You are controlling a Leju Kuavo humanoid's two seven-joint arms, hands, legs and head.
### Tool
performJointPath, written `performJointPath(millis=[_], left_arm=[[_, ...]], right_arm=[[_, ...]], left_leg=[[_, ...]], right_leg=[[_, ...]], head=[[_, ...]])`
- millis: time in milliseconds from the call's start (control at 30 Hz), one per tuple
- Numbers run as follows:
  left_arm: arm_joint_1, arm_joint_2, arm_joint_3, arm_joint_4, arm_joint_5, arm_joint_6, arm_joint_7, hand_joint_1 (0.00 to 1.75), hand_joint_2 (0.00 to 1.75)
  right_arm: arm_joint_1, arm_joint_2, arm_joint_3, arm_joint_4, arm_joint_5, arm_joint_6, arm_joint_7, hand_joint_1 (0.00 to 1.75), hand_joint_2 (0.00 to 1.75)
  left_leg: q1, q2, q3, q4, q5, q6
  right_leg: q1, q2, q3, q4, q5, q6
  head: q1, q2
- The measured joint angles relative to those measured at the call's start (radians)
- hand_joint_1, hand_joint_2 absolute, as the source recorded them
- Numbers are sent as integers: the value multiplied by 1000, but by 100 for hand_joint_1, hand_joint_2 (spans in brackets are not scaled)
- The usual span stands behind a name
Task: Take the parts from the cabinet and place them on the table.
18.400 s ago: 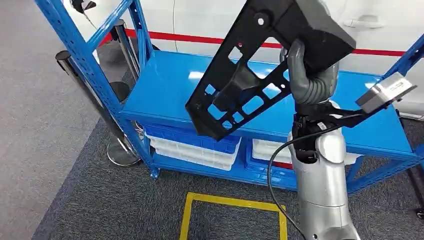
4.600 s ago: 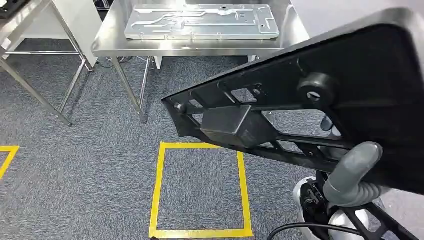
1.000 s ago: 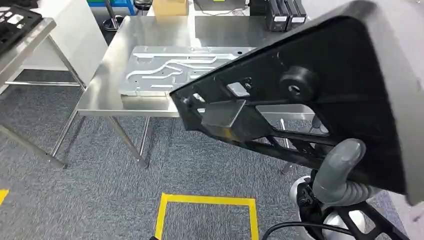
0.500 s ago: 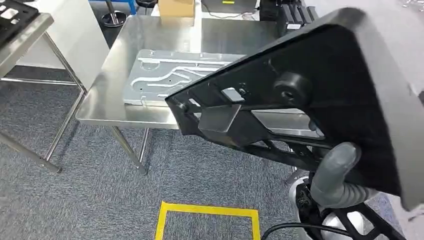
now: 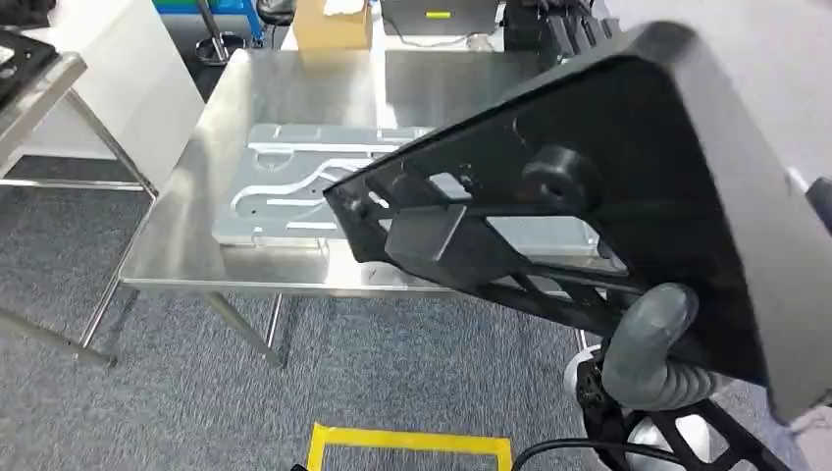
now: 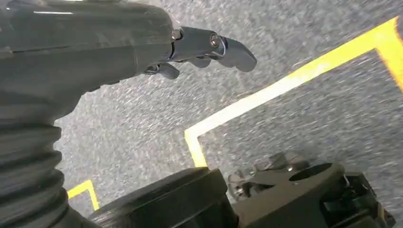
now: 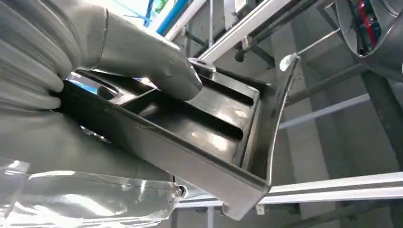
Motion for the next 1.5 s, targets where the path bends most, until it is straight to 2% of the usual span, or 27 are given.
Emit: performJointPath(millis=[33, 100, 167, 200, 300, 333, 433, 467, 500, 600, 733, 767, 800, 833, 933, 967, 1000, 1033, 1100, 1133, 1167, 1200, 1300, 1333, 1433, 1467, 1500], left_arm=[[0, 0, 0, 0, 0, 0, 0, 0, 175], [7, 0, 0, 0, 0, 0, 2, 0, 175], [5, 1, -1, 0, 0, -2, 2, 0, 175], [3, 0, 0, 0, 1, -1, 0, 0, 175], [1, 0, -1, 0, 1, -1, 0, 0, 175], [1, 0, -1, 0, 1, -1, 0, 0, 175], [4, 0, -1, 0, 3, -1, 2, 0, 175], [6, 0, -1, 0, 4, 1, 3, 0, 175], [7, 0, -1, 0, 5, 3, 3, 0, 175], [11, -5, -1, 0, 15, 17, 6, 0, 175], [14, -10, 0, 0, 22, 21, 6, 0, 175], [13, -10, 0, 0, 24, 18, 5, 0, 175], [13, -9, 0, 0, 25, 18, 4, 0, 175], [13, -9, 0, 0, 25, 16, 3, 0, 175], [7, -6, 1, 0, 36, 13, -6, 0, 175], [2, -5, 2, 0, 38, 13, -8, 0, 175], [2, -4, 2, 0, 41, 13, -11, 0, 175], [2, -3, 2, 0, 44, 14, -13, 0, 175], [5, -3, 2, 0, 45, 15, -13, 0, 175], [9, -3, 2, 0, 46, 15, -13, 0, 175], [9, -3, 2, 0, 46, 15, -13, 0, 175], [8, -3, 2, 0, 47, 15, -13, 0, 175], [7, -6, 2, 0, 51, 10, -15, 0, 175], [7, -6, 2, 0, 53, 9, -16, 0, 175], [10, -7, 2, 0, 56, 9, -21, 0, 175], [11, -8, 2, 0, 58, 9, -23, 0, 175], [13, -8, 2, 0, 60, 9, -27, 0, 175]], right_arm=[[0, 0, 1, 0, 0, 0, 0, 175, 175], [0, 0, 2, 0, 0, 0, 0, 175, 175], [-2, -1, 3, 0, 0, 0, -1, 175, 175], [-2, -1, 3, 0, 0, 0, 0, 175, 175], [-2, -2, 3, 0, 1, 0, 1, 175, 175], [-6, -2, 3, 0, 2, 0, 1, 175, 175], [-4, -3, 4, 0, 3, 0, 0, 175, 175], [-5, -3, 4, 1, 4, 0, 0, 175, 175], [-5, -3, 4, 2, 4, 0, 0, 175, 175], [-8, -3, 6, 3, 3, 0, -6, 175, 175], [-17, -4, 10, 11, 12, -1, -19, 175, 175], [-19, -5, 11, 11, 28, -2, -24, 175, 175], [-22, -6, 13, 11, 49, -6, -30, 175, 175], [-28, -7, 15, 11, 69, -13, -32, 175, 175], [-50, -19, 23, 11, 132, -39, -31, 175, 175], [-55, -27, 24, 11, 152, -44, -29, 175, 175], [-62, -34, 26, 13, 169, -49, -26, 175, 175], [-76, -47, 31, 15, 194, -56, -16, 175, 175], [-105, -64, 42, 16, 236, -65, 7, 175, 175], [-120, -70, 47, 16, 259, -68, 24, 175, 175], [-138, -80, 54, 18, 288, -70, 45, 175, 175], [-157, -89, 61, 18, 313, -71, 64, 175, 175], [-197, -114, 75, 32, 385, -72, 125, 175, 175], [-213, -123, 77, 40, 403, -74, 140, 175, 175], [-257, -143, 80, 78, 465, -95, 173, 175, 175], [-266, -152, 82, 92, 490, -108, 182, 175, 175], [-278, -165, 89, 114, 523, -128, 195, 175, 175]], left_leg=[[1, 2, 12, -65, 51, -1], [3, 6, 33, -216, 217, 1], [-7, 9, 30, -230, 197, 20], [-9, 8, 24, -229, 210, 30], [-2, 5, 42, -247, 208, 44], [-1, 7, 50, -251, 203, 52], [-2, 7, 69, -251, 183, 59], [-2, 6, 79, -251, 174, 60], [-2, 3, 91, -251, 165, 59], [-3, -1, 138, -251, 133, 50], [-2, 3, 137, -260, 118, 29], [-4, 4, 142, -266, 115, 26], [-6, 5, 147, -264, 104, 20], [-5, 6, 138, -232, 91, 14], [-2, 5, 5, 3, -2, 6], [-1, 6, -28, 54, -5, 3], [1, 6, -38, 58, 20, 0], [4, 6, -27, 11, 70, -2], [11, 7, 32, -156, 185, -5], [13, 7, 48, -206, 200, -4], [6, 6, 57, -230, 192, -1], [7, 5, 59, -230, 181, 15], [7, 3, 57, -240, 187, 36], [9, 2, 61, -244, 189, 40], [6, 6, 61, -243, 186, 49], [5, 6, 62, -243, 185, 51], [4, 5, 64, -242, 183, 53]], right_leg=[[0, 2, 18, 1, -12, 2], [1, 2, 38, -1, -36, 10], [3, 4, 36, 12, -46, 21], [1, 4, 35, 11, -50, 27], [-2, 1, 37, 25, -67, 45], [-2, -1, 11, 74, -86, 49], [-7, -2, -138, 302, -146, 58], [-8, -2, -174, 331, -130, 59], [-8, -2, -180, 308, -91, 57], [-1, -2, -105, 62, 91, 38], [11, 1, -87, 27, 53, 19], [9, 2, -84, 20, 51, 15], [-5, 0, -70, 4, 51, 14], [-4, 0, -58, -4, 48, 12], [-3, -7, -45, -6, 36, 3], [-3, -8, -40, -5, 31, 3], [-3, -7, -33, -5, 27, 4], [-5, -6, -25, -3, 21, 5], [-8, 0, -8, 3, 7, 14], [-8, 1, -9, 6, 1, 20], [-2, 5, -12, 18, -3, 26], [-3, 6, -18, 17, 0, 31], [-3, 2, -18, 15, -3, 46], [-8, -3, -26, 37, -19, 51], [-9, -4, -130, 247, -119, 62], [-9, -4, -164, 307, -131, 62], [-9, -4, -179, 324, -119, 62]], head=[[0, 0], [1, 0], [2, 0], [3, 0], [2, 0], [5, 0], [3, 0], [3, 0], [4, 0], [4, 0], [-1, 0], [-2, 0], [-2, 0], [-3, 0], [-5, 0], [-6, 0], [-5, 0], [-6, 0], [-6, 0], [-5, 0], [-7, 0], [-5, 0], [-6, 0], [-4, 0], [-3, 0], [-3, 0], [-3, 0]])
